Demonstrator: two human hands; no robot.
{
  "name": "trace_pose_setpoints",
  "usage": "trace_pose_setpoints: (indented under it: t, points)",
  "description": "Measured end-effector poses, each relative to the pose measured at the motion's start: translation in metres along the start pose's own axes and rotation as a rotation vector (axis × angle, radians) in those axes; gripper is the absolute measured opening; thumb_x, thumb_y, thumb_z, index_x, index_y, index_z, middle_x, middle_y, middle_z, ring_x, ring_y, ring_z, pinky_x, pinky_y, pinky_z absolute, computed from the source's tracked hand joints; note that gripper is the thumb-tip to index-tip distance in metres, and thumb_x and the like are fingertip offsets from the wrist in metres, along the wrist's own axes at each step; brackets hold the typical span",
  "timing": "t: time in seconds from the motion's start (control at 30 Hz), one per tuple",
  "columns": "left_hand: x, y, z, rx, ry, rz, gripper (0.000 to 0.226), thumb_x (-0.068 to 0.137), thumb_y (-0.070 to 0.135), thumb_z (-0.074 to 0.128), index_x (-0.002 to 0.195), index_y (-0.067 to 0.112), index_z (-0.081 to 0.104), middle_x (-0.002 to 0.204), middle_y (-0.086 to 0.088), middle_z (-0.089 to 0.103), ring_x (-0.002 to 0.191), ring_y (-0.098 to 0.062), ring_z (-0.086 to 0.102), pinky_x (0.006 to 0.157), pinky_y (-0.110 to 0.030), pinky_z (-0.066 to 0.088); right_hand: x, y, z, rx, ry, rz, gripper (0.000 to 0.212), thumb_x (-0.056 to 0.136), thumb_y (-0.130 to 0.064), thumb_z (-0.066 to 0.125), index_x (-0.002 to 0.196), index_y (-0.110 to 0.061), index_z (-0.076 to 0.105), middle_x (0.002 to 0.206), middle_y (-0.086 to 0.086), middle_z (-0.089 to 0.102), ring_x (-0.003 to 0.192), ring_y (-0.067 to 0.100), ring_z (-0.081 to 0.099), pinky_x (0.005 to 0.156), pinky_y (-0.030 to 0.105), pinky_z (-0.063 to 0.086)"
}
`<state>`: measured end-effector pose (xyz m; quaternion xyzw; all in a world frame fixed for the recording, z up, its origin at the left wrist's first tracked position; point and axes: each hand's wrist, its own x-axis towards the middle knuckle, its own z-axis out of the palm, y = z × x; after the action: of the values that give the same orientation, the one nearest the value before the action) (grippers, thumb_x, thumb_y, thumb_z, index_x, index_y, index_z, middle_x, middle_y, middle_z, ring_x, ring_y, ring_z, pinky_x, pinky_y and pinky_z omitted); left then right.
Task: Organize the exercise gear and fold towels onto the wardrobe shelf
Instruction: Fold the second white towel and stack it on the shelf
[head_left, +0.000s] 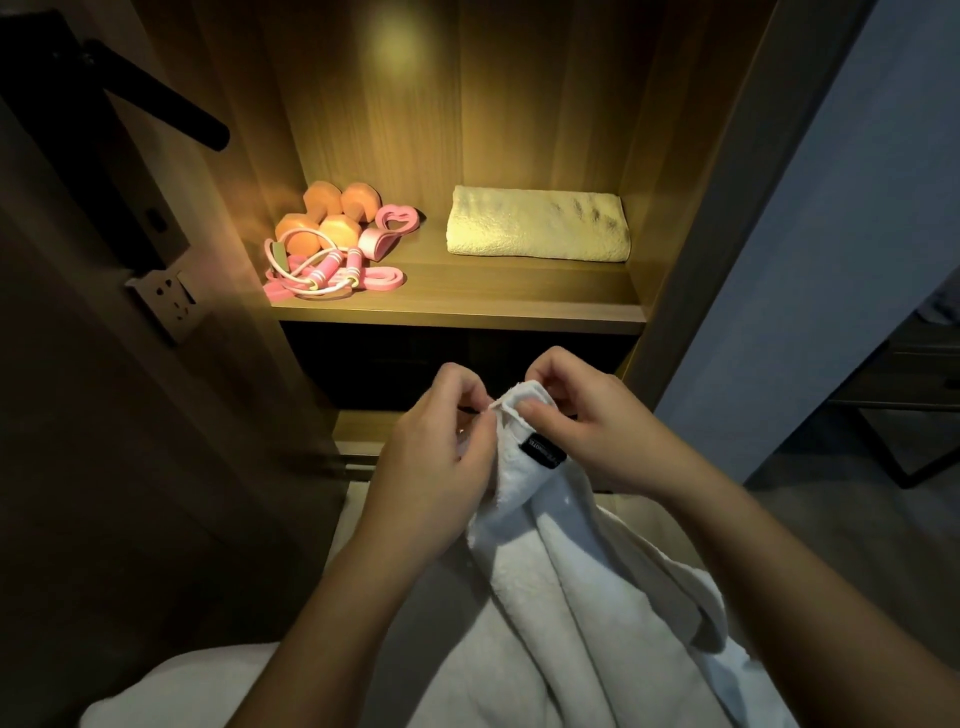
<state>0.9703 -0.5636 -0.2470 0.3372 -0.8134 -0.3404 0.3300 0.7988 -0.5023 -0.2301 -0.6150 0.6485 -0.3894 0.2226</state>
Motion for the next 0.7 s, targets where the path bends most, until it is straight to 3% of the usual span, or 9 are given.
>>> trace_pose_setpoints:
  t: [0.1,0.23,0.37,0.53,0.7]
  points:
    - [-0.003,0.002,0.007,0.037,0.022,-0.003,0.007,0.093,0.035,0.053,0.09,0.03,0.057,0.088,0.014,0.057,0.084,-0.002,0.058,0.071,-0.034,0.056,0.003,0.001,0.002,0.014,0.059,-0.013,0.006,0.093,-0.023,0.063,0.098,-0.025,0.061,0.088,-0.011,0.065,0.08,0.003,0.062,0.068,0.018,0.048]
    - [-0.003,0.0,0.013,0.041,0.023,-0.099,0.018,0.094,0.04,0.049,0.09,0.028,0.062,0.084,0.013,0.061,0.079,-0.003,0.059,0.07,-0.036,0.056,0.005,0.001,0.001,-0.03,0.028,-0.02,0.007,0.091,-0.021,0.065,0.097,-0.023,0.069,0.087,-0.011,0.068,0.081,0.003,0.063,0.069,0.016,0.05]
    - [0.008,0.004,0.01,0.007,0.009,-0.138,0.031,0.095,0.048,0.044,0.08,0.026,0.06,0.074,0.008,0.06,0.071,-0.008,0.059,0.065,-0.04,0.054,0.015,-0.007,-0.007,-0.12,0.112,-0.042,0.006,0.093,-0.021,0.062,0.096,-0.022,0.067,0.082,-0.012,0.066,0.074,0.001,0.059,0.064,0.013,0.043]
    - [0.043,0.025,-0.005,0.045,0.054,-0.118,0.028,0.089,0.045,0.053,0.07,0.024,0.057,0.07,0.007,0.061,0.071,-0.009,0.058,0.063,-0.033,0.047,0.046,-0.041,-0.04,-0.18,0.165,-0.112,0.007,0.092,-0.023,0.065,0.095,-0.019,0.069,0.079,-0.007,0.066,0.071,0.007,0.059,0.062,0.027,0.047]
    - [0.078,0.056,-0.032,0.012,0.081,-0.002,0.03,0.095,0.039,0.051,0.075,0.02,0.062,0.072,0.005,0.062,0.075,-0.017,0.058,0.07,-0.039,0.049,0.068,-0.082,-0.076,-0.247,0.215,-0.183,0.015,0.093,-0.022,0.063,0.101,-0.012,0.07,0.088,0.004,0.068,0.083,0.019,0.062,0.077,0.045,0.051]
